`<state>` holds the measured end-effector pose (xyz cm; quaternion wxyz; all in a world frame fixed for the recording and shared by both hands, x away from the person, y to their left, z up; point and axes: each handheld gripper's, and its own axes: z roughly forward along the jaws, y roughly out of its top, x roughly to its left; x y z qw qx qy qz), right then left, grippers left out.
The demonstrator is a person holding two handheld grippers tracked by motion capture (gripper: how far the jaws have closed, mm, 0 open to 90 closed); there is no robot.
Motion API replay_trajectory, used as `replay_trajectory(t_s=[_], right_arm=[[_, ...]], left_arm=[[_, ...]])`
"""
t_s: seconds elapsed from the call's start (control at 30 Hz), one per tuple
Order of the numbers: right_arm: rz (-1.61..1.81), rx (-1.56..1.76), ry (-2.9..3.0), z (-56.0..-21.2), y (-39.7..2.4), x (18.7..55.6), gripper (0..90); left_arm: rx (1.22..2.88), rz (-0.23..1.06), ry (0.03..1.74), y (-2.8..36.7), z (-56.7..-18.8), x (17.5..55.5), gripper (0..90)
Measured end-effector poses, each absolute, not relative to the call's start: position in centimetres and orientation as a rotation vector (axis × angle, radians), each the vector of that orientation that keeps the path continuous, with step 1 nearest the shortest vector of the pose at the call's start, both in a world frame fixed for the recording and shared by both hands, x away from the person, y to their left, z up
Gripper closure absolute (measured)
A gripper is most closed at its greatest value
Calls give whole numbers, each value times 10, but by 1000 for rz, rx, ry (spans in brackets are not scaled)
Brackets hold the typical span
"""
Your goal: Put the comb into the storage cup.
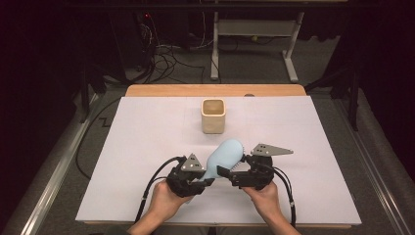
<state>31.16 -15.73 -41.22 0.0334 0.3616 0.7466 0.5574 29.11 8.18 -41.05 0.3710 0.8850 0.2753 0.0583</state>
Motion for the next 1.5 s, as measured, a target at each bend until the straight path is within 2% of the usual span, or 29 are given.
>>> replay_trajectory(t_s=[0.67,1.2,1.5], right_arm=[[1667,1140,2333,-399,-155,318,316],[1628,1192,2365,-402,-148,320,319],[1669,1213,2399,-404,-146,324,375]], left_arm=[[2290,186,708,76,-409,290,695],[2284,219,711,72,-408,289,696],[2286,224,709,71,-408,290,696]])
